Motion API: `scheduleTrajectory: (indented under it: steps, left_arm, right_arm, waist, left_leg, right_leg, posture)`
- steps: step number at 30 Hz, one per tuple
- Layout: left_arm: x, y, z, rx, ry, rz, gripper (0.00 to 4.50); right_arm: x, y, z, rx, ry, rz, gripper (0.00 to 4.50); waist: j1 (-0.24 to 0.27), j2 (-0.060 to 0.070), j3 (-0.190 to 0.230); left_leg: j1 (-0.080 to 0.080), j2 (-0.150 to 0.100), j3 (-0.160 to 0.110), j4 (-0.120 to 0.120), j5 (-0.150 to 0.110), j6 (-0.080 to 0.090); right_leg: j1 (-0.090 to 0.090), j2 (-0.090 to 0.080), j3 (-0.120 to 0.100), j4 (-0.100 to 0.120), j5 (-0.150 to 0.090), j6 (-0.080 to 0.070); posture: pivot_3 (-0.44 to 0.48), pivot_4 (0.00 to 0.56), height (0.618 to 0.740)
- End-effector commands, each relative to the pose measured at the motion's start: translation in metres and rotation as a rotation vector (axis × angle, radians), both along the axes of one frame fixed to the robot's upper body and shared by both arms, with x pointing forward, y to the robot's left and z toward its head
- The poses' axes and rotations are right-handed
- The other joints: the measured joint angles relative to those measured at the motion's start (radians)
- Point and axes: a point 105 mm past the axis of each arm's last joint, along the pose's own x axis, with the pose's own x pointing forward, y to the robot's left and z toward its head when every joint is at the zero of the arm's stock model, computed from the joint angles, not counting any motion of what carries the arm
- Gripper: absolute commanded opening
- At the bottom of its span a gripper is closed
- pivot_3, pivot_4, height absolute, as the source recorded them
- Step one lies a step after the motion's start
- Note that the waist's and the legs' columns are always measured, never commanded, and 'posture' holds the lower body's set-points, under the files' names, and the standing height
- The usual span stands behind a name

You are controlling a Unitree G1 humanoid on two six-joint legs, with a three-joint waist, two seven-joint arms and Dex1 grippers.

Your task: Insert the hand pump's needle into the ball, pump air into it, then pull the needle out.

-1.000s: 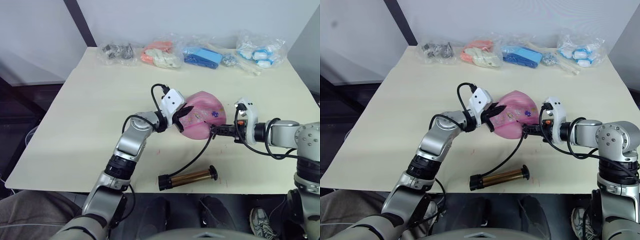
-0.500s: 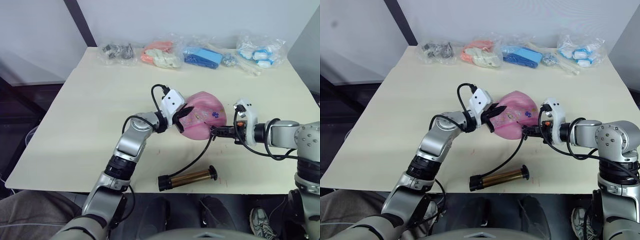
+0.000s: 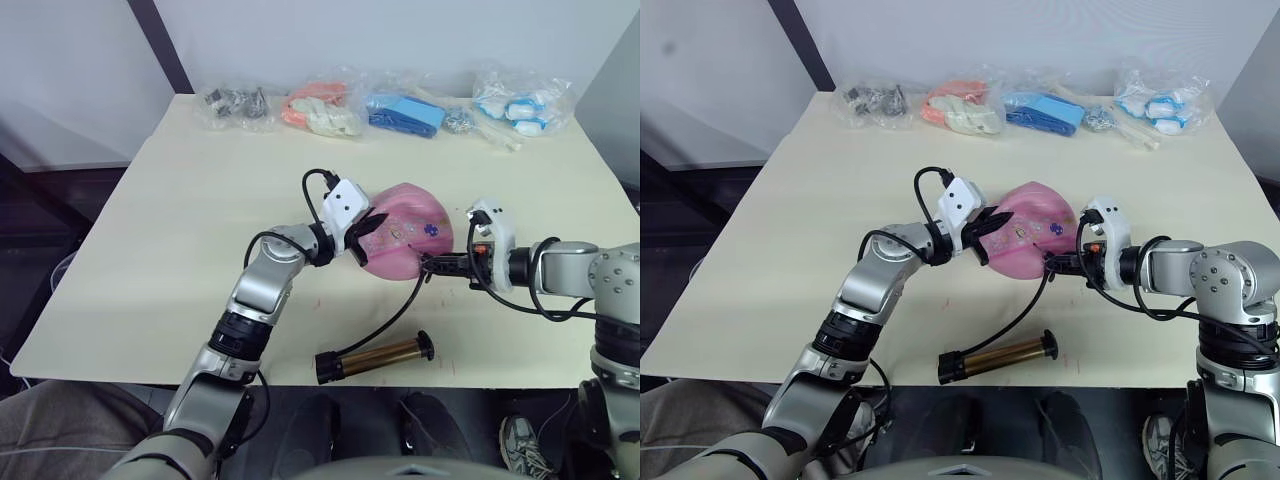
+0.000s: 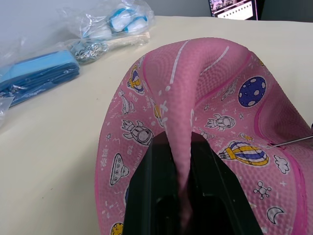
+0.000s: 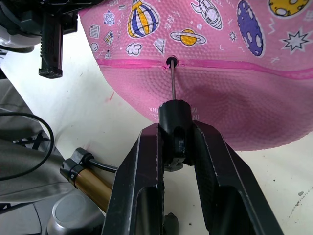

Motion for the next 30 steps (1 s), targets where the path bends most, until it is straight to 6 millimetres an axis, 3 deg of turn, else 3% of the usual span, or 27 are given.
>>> scheduleTrajectory:
  steps: [1, 20, 30]
  left_arm:
    - [-0.003, -0.001, -0.010, 0.030, 0.024, -0.017, 0.04]
    - [-0.009, -0.003, -0.015, 0.044, 0.039, -0.059, 0.04]
    - [-0.009, -0.004, -0.016, 0.052, 0.035, -0.076, 0.04]
  right_arm:
    - [-0.007, 0.004, -0.001, -0.022, 0.015, 0.042, 0.32]
    - [0.009, 0.007, 0.006, 0.004, 0.077, 0.031, 0.32]
    - [0.024, 0.006, 0.016, 0.078, 0.211, -0.010, 0.32]
  waist:
    - [0.000, 0.000, 0.000]
    - [-0.004, 0.000, 0.000]
    - [-0.009, 0.000, 0.000]
  left_leg:
    - [0.000, 0.000, 0.000, 0.000, 0.000, 0.000]
    - [0.000, 0.000, 0.000, 0.000, 0.000, 0.000]
    - [0.001, 0.001, 0.000, 0.000, 0.000, 0.000]
  right_leg:
    - [0.000, 0.000, 0.000, 0.000, 0.000, 0.000]
    - [0.000, 0.000, 0.000, 0.000, 0.000, 0.000]
    - [0.000, 0.000, 0.000, 0.000, 0.000, 0.000]
  posture:
    - [0.000, 0.150, 0.736]
    - [0.000, 0.150, 0.736]
    - [0.000, 0.150, 0.736]
